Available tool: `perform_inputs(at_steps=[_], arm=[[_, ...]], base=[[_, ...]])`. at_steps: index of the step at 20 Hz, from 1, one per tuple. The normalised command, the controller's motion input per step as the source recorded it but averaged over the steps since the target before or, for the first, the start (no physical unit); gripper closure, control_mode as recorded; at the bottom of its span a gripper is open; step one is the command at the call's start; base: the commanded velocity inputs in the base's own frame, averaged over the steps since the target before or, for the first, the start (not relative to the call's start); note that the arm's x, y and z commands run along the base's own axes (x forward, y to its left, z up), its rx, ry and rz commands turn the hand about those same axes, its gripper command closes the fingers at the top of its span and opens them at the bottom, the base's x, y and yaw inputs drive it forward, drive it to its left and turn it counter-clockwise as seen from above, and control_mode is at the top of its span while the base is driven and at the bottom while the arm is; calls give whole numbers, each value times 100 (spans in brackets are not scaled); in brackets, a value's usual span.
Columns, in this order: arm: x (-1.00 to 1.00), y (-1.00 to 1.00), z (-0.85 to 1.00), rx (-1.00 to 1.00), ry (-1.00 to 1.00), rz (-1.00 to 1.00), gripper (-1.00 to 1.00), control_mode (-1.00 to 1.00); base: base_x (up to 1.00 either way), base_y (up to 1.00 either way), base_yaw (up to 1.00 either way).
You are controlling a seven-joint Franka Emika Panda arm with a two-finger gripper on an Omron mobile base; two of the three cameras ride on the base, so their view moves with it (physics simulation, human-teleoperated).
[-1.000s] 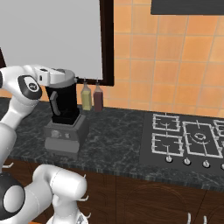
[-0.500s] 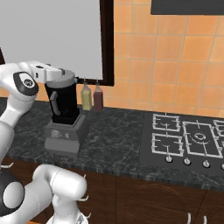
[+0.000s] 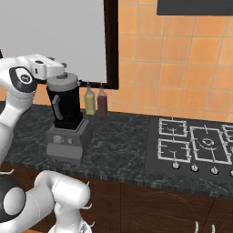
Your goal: Close the lid blender by securely placing the lid on top.
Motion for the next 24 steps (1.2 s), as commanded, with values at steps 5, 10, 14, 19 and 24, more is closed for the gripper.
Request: perform_inputs(at_steps=[5,10,14,19,24], arm=[[-31,-98,0,1,0,-7,-100,-100],[-29,-100,0,3,0,-11,-100,-100],[-38,-100,-13,6,0,-14,-100,-100],[-41,-100,-23,8,0,-14,-100,-100],[-28,-92,-31,5,4,-13,-100,-100]], base=[[0,0,0],[0,0,0],[0,0,0],[0,0,0],[0,0,0]])
